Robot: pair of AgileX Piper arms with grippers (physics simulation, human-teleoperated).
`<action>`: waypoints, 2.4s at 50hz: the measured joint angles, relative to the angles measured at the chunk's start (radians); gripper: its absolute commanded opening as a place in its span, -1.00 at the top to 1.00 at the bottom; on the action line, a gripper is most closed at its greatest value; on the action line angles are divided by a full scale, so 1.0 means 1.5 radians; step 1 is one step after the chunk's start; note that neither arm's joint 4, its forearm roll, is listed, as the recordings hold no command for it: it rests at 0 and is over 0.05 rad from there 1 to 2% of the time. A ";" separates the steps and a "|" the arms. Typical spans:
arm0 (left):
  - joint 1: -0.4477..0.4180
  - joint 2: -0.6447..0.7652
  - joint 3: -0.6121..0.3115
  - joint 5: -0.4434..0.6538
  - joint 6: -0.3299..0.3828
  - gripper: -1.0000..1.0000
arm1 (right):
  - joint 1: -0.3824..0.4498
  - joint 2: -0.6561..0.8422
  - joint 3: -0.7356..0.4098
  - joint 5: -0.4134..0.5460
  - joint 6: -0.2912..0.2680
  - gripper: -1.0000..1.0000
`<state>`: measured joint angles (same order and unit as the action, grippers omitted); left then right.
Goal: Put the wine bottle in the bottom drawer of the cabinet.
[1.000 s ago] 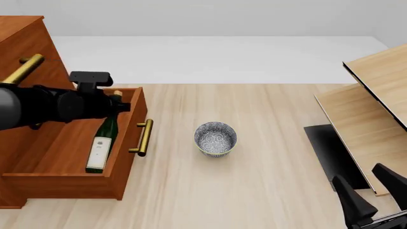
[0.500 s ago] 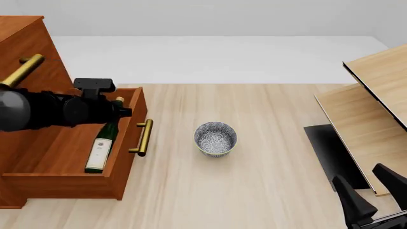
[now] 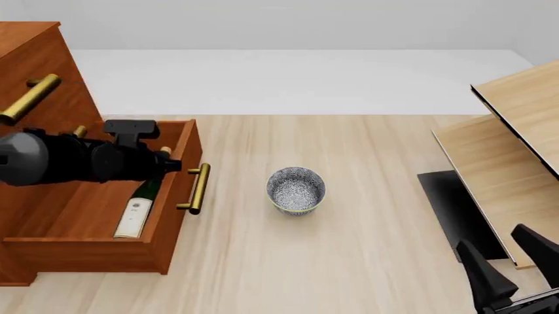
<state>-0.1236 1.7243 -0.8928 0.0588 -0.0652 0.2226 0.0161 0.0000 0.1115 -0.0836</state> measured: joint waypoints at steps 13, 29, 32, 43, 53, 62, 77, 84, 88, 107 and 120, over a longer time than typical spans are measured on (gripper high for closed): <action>0.001 0.001 0.003 0.002 0.002 1.00 | 0.001 0.001 0.000 -0.001 0.000 -1.00; 0.004 0.000 0.006 0.002 0.008 1.00 | 0.002 0.001 0.000 0.000 0.001 -1.00; 0.005 0.000 0.007 0.001 0.009 1.00 | 0.002 0.001 0.000 0.000 0.001 -1.00; 0.023 -0.003 0.011 0.001 0.004 -1.00 | 0.002 0.001 0.000 0.000 0.001 -1.00; 0.031 -0.006 0.012 0.005 0.004 -1.00 | 0.003 0.003 0.000 -0.001 0.001 -1.00; 0.031 -0.011 0.014 0.008 0.007 -1.00 | 0.003 0.002 0.000 -0.001 0.000 -1.00; 0.029 -0.035 0.010 0.032 0.025 -1.00 | 0.004 0.005 0.000 -0.005 0.000 -1.00; 0.026 -0.054 0.004 0.047 0.035 -1.00 | 0.005 0.009 0.000 -0.009 0.000 -1.00; 0.025 -0.064 0.001 0.055 0.039 -1.00 | 0.006 0.012 0.000 -0.013 0.000 -1.00; 0.036 -0.143 -0.035 0.120 0.070 -1.00 | 0.009 0.026 0.000 -0.029 0.000 -1.00; 0.051 -0.223 -0.098 0.194 0.100 -1.00 | 0.013 0.029 0.000 -0.037 -0.002 -1.00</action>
<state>-0.0470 1.3904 -1.0397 0.3501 0.0841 0.2418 0.0601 -0.0001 0.0564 -0.0865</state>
